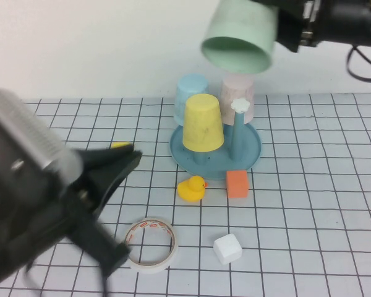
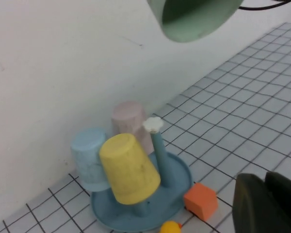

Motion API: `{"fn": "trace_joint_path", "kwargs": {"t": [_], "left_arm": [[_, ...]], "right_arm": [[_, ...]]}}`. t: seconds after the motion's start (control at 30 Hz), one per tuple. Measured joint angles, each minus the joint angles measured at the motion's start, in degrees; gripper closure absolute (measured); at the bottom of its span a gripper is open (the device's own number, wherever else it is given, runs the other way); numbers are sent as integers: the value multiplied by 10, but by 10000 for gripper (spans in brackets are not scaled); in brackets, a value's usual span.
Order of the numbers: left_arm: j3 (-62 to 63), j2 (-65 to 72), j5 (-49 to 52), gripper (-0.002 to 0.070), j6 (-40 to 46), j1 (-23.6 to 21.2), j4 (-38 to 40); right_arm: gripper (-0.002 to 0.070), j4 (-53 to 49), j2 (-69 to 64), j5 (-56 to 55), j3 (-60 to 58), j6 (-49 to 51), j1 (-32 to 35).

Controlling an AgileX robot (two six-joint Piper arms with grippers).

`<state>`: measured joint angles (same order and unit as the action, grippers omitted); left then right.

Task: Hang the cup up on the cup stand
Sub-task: Place the cup on the cup holder

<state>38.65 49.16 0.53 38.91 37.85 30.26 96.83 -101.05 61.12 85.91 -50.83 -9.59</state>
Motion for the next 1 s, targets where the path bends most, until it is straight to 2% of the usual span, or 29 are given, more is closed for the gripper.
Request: {"fn": "trace_joint_path", "kwargs": {"t": [0.1, 0.23, 0.53, 0.7, 1.0], "left_arm": [[-29, -54, 18, 668, 0, 0, 0], [-99, -142, 15, 674, -9, 0, 12], [-258, -358, -42, 675, -19, 0, 131], [-314, -453, -63, 675, -19, 0, 153], [-379, -489, -98, 675, -19, 0, 160]], "right_arm": [[76, -4, 1, 52, 0, -1, 30], [76, -22, 8, 65, 0, -1, 52], [77, -80, 24, 77, 0, 4, 57], [77, -99, 24, 77, 0, 97, 57], [78, -187, 24, 77, 0, 129, 57]]}}
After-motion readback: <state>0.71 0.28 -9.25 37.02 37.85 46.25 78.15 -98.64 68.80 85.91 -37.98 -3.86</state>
